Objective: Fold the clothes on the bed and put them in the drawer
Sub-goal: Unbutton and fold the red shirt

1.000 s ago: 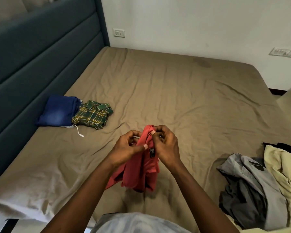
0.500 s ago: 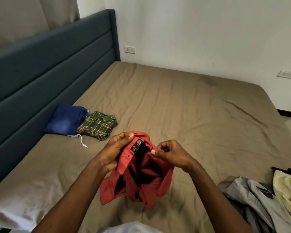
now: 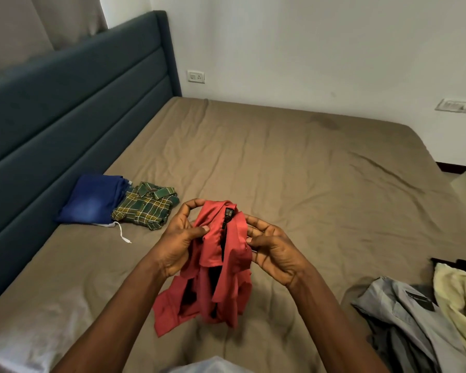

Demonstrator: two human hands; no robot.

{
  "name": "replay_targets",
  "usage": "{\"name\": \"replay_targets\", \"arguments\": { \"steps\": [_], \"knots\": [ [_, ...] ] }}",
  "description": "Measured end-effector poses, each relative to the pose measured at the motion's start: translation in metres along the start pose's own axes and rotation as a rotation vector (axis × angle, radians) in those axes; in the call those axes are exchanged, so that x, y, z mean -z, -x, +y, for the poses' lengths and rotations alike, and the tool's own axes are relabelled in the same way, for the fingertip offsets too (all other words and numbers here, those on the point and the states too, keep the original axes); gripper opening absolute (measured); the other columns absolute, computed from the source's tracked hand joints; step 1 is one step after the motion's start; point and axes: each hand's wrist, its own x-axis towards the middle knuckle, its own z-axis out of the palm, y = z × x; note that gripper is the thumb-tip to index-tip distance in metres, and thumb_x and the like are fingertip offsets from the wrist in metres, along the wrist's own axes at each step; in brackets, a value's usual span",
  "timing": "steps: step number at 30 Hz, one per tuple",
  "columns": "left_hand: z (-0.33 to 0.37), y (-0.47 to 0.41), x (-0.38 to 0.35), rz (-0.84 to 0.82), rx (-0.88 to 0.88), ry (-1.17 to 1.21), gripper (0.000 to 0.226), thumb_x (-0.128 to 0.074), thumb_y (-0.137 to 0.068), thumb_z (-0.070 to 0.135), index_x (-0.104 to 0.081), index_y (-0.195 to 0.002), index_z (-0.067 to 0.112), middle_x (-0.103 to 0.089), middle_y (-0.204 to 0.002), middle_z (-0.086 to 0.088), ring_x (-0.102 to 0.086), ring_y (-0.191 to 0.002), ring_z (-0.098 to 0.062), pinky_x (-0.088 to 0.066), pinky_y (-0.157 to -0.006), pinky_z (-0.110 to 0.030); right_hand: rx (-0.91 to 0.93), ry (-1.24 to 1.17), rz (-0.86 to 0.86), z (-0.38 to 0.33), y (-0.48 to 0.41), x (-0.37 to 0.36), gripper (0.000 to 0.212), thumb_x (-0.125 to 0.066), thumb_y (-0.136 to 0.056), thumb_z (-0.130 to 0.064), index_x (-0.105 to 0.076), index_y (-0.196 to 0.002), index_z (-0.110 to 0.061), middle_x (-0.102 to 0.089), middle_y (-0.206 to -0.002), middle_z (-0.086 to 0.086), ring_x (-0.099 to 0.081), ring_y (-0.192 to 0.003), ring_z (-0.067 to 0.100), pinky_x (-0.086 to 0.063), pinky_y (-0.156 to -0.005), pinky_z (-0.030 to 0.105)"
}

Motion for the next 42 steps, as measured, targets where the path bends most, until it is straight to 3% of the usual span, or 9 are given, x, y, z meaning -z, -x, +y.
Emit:
{"name": "replay_targets", "arguments": {
  "steps": [6, 9, 15, 19, 22, 28, 34, 39, 42],
  "knots": [
    [0.0, 0.004, -0.006, -0.045, 0.015, -0.186, 0.042, -0.046, -0.091, -0.019, -0.065, -0.123, -0.001, -0.071, -0.126, -0.014, -0.067, -0.11, -0.02, -0.056, -0.088, -0.025, -0.015, -0.133, 0.024, 0.0, 0.001, -0.003, 0.044, -0.047, -0.091, 0.018, -0.061, -0.131, 0.006, -0.069, -0.123, 0.024, -0.073, -0.097, 0.025, -0.059, -0.089, 0.034],
    [-0.009, 0.006, -0.013, 0.029, 0.024, -0.236, 0.03, -0.074, -0.085, 0.012, -0.072, -0.113, 0.001, -0.075, -0.114, -0.016, -0.07, -0.1, -0.019, -0.059, -0.087, -0.026, -0.025, -0.147, 0.098, 0.011, -0.002, -0.009, 0.04, -0.053, -0.089, 0.02, -0.063, -0.126, 0.008, -0.073, -0.111, 0.021, -0.075, -0.091, 0.023, -0.06, -0.085, 0.031],
    [-0.023, -0.001, -0.021, 0.223, 0.158, -0.191, 0.025, -0.078, -0.082, -0.003, -0.074, -0.107, -0.005, -0.077, -0.099, -0.022, -0.074, -0.08, -0.022, -0.062, -0.071, -0.028, 0.003, -0.161, 0.312, 0.031, -0.007, -0.012, 0.039, -0.048, -0.086, 0.025, -0.071, -0.103, -0.001, -0.074, -0.085, 0.016, -0.071, -0.067, 0.019, -0.06, -0.067, 0.029],
    [-0.023, 0.002, -0.015, 0.195, 0.226, -0.041, 0.02, -0.066, -0.089, -0.008, -0.073, -0.108, -0.006, -0.077, -0.096, -0.018, -0.075, -0.079, -0.02, -0.063, -0.073, -0.027, 0.135, 0.135, 0.629, 0.035, -0.001, 0.0, 0.041, -0.052, -0.081, 0.019, -0.066, -0.099, -0.015, -0.071, -0.074, 0.011, -0.064, -0.059, 0.016, -0.051, -0.053, 0.026],
    [-0.026, 0.008, -0.014, 0.146, 0.2, -0.093, 0.022, -0.064, -0.091, -0.008, -0.071, -0.111, -0.007, -0.076, -0.1, -0.019, -0.075, -0.082, -0.019, -0.062, -0.073, -0.026, 0.172, 0.336, 0.607, 0.036, 0.003, -0.001, 0.032, -0.054, -0.079, 0.019, -0.073, -0.077, -0.006, -0.074, -0.078, 0.014, -0.067, -0.076, 0.021, -0.053, -0.067, 0.025],
    [-0.035, 0.021, -0.022, 0.083, 0.004, -0.467, 0.014, -0.079, -0.085, 0.001, -0.08, -0.097, 0.007, -0.079, -0.098, -0.014, -0.073, -0.098, -0.03, -0.06, -0.093, -0.044, 0.089, 0.267, 0.426, 0.04, 0.012, -0.021, 0.012, -0.076, -0.088, -0.002, -0.074, -0.096, 0.007, -0.072, -0.082, 0.014, -0.068, -0.065, 0.013, -0.053, -0.06, 0.021],
    [-0.039, 0.031, -0.022, 0.233, -0.144, -0.974, 0.012, -0.088, -0.077, 0.028, -0.076, -0.079, 0.031, -0.075, -0.072, 0.009, -0.072, -0.071, -0.015, -0.059, -0.069, -0.042, 0.084, 0.267, 0.441, 0.049, 0.021, -0.027, 0.029, -0.06, -0.087, 0.017, -0.074, -0.099, -0.005, -0.074, -0.088, 0.015, -0.065, -0.063, 0.011, -0.048, -0.052, 0.017],
    [-0.033, 0.041, -0.02, 0.207, -0.091, -1.027, 0.012, -0.082, -0.081, 0.026, -0.074, -0.073, 0.024, -0.073, -0.07, 0.007, -0.067, -0.067, -0.014, -0.052, -0.066, -0.035, 0.119, 0.139, 0.298, 0.063, 0.029, -0.023, 0.064, -0.059, -0.079, 0.028, -0.064, -0.128, -0.012, -0.075, -0.111, 0.017, -0.072, -0.079, 0.021, -0.059, -0.062, 0.027],
    [-0.032, 0.047, -0.019, 0.274, -0.125, -0.934, 0.011, -0.08, -0.079, 0.019, -0.074, -0.071, 0.022, -0.073, -0.071, 0.005, -0.068, -0.069, -0.014, -0.051, -0.063, -0.029, 0.05, 0.54, 0.482, 0.078, 0.031, -0.015, 0.052, -0.073, -0.079, 0.008, -0.064, -0.122, -0.02, -0.077, -0.096, 0.008, -0.073, -0.081, 0.02, -0.06, -0.07, 0.033]
  ]
}}
